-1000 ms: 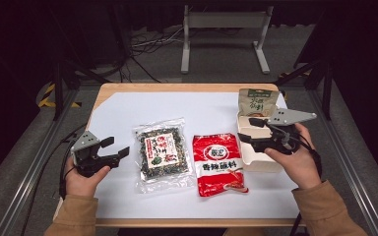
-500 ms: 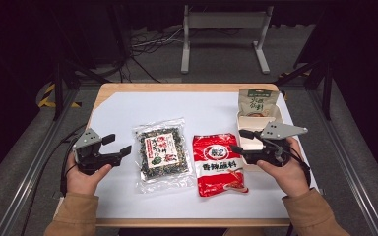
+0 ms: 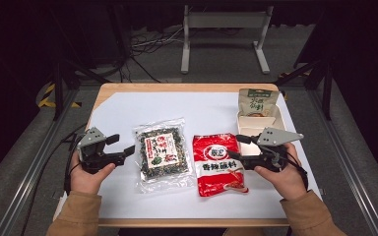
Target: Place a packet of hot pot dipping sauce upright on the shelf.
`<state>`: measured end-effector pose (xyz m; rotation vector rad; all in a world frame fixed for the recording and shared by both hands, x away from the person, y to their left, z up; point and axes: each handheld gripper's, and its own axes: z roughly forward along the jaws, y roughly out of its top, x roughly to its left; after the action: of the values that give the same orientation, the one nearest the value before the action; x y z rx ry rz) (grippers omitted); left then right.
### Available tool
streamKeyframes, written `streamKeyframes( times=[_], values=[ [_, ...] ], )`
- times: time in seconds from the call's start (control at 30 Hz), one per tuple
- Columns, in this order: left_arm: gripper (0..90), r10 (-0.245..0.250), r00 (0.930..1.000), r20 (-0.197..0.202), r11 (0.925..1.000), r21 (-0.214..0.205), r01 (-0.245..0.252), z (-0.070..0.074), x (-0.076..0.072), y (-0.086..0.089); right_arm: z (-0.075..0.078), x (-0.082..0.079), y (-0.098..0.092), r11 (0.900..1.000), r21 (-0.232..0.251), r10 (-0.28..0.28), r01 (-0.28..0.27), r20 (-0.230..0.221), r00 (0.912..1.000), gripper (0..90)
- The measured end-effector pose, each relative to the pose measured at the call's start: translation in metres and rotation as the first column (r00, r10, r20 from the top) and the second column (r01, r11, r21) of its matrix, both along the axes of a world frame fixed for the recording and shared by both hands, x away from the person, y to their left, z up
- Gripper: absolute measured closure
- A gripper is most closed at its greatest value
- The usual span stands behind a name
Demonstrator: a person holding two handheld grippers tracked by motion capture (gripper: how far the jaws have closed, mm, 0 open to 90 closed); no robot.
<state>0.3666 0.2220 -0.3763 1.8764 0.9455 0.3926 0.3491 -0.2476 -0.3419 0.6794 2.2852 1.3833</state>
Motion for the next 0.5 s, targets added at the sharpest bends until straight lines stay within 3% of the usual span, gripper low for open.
streamKeyframes(
  times=[0.13, 0.5],
  values=[
    [24.6, -0.040, 0.9992, -0.008, 0.9991, -0.018, 0.040, 0.002, 0.002, -0.012, -0.003, -0.002, -0.003, 0.9999, -0.008, 0.015, -0.015, -0.015, 0.9998, 40.1],
    [22.3, -0.148, 0.9890, -0.001, 0.9890, 0.005, 0.148, 0.007, 0.021, -0.058, -0.004, -0.014, -0.013, 0.9998, -0.019, 0.005, -0.005, -0.015, 0.9999, 40.1]
  ],
)
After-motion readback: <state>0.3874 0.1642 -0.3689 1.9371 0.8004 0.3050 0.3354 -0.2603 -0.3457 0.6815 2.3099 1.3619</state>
